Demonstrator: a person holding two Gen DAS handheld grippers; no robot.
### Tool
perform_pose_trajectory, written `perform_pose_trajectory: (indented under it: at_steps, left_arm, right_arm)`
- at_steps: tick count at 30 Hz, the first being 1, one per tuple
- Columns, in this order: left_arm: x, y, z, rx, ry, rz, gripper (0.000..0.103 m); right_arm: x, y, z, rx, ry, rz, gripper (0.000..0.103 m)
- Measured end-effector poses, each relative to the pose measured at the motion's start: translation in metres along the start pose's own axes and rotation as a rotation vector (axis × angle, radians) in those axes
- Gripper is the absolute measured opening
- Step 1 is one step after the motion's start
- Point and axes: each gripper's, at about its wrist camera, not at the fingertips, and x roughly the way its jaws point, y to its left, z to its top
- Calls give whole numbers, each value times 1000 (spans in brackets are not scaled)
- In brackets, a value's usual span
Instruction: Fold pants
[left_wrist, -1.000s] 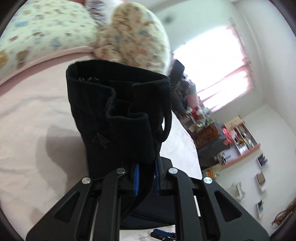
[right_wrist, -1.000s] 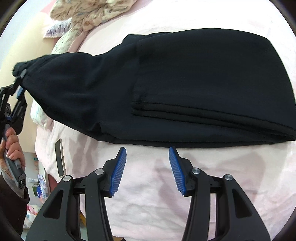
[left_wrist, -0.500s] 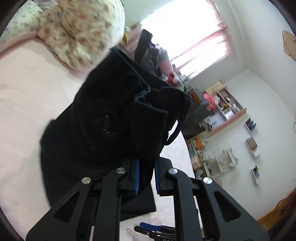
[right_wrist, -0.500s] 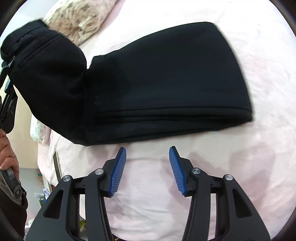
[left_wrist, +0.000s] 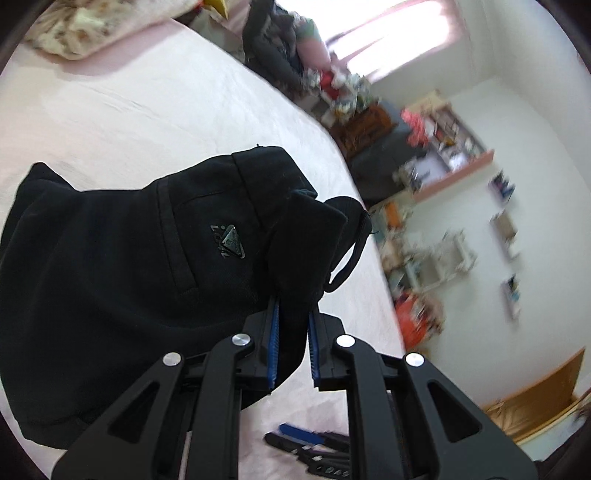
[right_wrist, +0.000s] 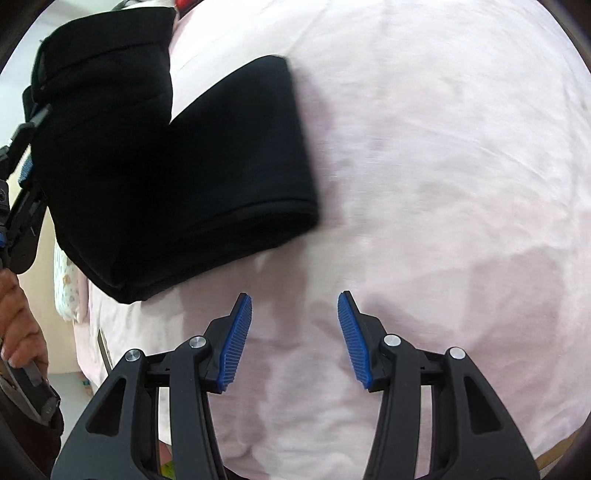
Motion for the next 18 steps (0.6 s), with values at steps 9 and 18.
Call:
perform_pose_trajectory:
  at_steps: [9, 18]
  left_arm:
    - [48, 1, -37, 48, 155, 137, 13]
    - [91, -9, -65, 220, 289, 381, 16]
  right_arm:
    - [-10, -23, -1, 48, -33, -9, 52]
    - [-16, -38, 4, 60, -41, -26, 52]
